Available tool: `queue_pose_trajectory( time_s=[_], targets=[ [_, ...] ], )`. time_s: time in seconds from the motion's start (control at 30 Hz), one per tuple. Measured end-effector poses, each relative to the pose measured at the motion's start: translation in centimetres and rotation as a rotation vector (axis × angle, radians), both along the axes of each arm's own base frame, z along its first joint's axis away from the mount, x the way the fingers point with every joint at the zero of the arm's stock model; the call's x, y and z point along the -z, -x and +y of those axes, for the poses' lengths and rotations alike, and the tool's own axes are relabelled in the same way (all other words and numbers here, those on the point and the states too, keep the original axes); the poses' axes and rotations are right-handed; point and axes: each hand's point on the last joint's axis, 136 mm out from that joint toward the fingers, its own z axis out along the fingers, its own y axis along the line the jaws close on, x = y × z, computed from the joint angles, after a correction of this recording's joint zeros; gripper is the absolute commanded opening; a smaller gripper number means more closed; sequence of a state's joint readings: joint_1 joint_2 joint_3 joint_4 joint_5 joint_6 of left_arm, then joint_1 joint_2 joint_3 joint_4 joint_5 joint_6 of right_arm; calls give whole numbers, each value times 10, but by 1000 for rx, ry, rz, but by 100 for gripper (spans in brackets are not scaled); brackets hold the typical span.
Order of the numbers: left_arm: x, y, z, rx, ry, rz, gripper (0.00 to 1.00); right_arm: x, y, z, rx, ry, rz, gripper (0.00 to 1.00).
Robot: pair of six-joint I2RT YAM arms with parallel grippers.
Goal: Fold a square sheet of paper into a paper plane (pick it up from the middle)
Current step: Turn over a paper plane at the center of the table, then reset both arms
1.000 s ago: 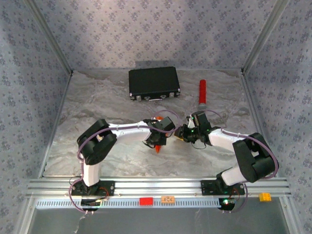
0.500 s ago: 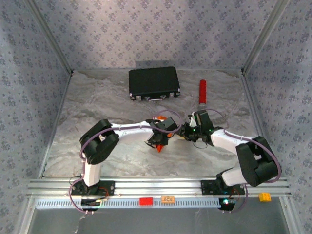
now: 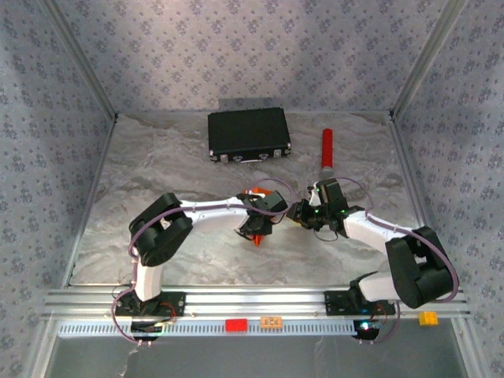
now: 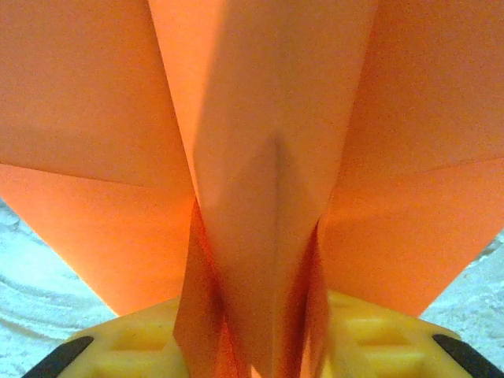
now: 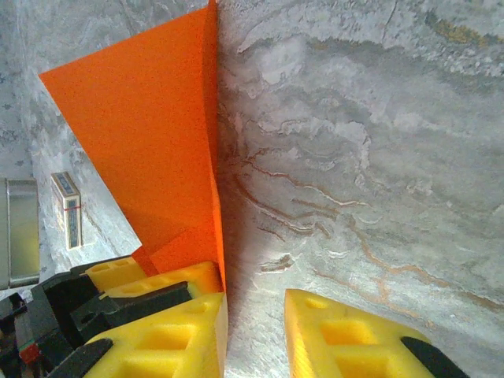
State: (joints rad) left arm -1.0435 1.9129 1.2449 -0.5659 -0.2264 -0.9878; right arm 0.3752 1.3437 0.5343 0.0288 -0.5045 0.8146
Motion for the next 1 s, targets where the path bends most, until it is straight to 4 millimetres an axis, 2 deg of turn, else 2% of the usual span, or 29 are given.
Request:
queue_pose_trajectory(
  time_s=[0.43,0.63,0.73,0.83,0.93,1.0],
  targets=[
    [-16,5,6,-11,-13,-23,36,-4,-1,-11,18,22,-14,28],
    [-48,2,5,-21,47,-77,37,-12,-1,-29,45,78,-49,31],
    [-72,-2,10,-29,81,-136,37,-29,-5,-42,69,122,-115,42],
    [-95,-5,25,-35,99,-229,43,-58,-12,-57,96,184,-234,49],
    [-116,-10,53,-47,87,-334,51,-94,-19,-79,153,277,-373,62],
    [-129,-18,79,-72,73,-410,62,-118,-25,-99,222,359,-466,66]
  ],
)
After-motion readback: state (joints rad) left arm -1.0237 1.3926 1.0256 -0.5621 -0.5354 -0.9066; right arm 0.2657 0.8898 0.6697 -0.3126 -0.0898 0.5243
